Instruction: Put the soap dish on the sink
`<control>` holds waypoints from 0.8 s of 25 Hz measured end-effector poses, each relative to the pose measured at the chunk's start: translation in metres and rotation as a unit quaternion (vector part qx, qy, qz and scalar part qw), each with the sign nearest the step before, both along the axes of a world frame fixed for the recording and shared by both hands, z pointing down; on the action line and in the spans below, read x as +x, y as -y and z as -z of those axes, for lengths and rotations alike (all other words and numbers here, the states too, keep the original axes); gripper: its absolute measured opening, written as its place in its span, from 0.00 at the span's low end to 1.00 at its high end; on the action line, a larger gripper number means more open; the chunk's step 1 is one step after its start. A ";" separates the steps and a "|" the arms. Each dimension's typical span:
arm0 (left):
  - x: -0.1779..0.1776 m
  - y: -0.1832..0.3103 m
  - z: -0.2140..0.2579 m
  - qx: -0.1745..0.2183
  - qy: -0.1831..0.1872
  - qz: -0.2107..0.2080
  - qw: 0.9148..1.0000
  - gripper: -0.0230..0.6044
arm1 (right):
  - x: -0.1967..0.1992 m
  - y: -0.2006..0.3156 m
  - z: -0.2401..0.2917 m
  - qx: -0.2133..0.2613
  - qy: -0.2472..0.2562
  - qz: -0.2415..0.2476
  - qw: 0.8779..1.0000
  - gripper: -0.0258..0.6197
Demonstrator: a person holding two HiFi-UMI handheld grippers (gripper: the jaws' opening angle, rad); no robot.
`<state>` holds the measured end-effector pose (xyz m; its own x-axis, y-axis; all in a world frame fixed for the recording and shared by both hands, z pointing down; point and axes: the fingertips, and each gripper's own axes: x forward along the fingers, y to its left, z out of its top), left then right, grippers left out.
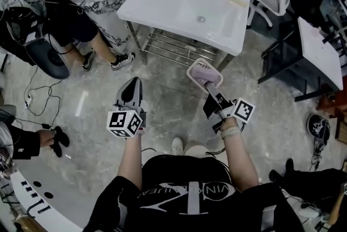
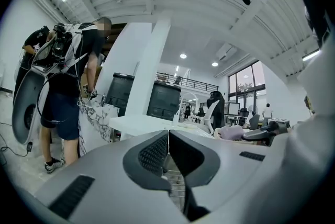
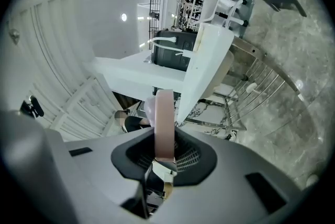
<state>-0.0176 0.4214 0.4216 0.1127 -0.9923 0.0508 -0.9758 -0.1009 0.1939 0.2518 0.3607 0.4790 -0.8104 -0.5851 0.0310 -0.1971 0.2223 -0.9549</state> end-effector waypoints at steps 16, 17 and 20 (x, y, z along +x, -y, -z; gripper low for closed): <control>-0.067 0.089 -0.001 0.011 0.010 0.018 1.000 0.07 | -0.071 0.097 -0.004 -0.001 0.003 0.029 1.000 0.16; -0.074 0.099 0.001 0.013 0.011 0.020 1.000 0.07 | -0.079 0.106 -0.002 0.003 0.005 0.032 0.999 0.16; -0.087 0.129 0.000 0.013 0.008 0.022 1.000 0.07 | -0.099 0.133 0.003 0.009 0.012 0.042 0.999 0.16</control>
<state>-0.1042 0.2924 0.4216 0.0689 -0.9973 0.0271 -0.9822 -0.0630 0.1770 0.1525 0.2277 0.4764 -0.8569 -0.5155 0.0006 -0.1533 0.2537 -0.9551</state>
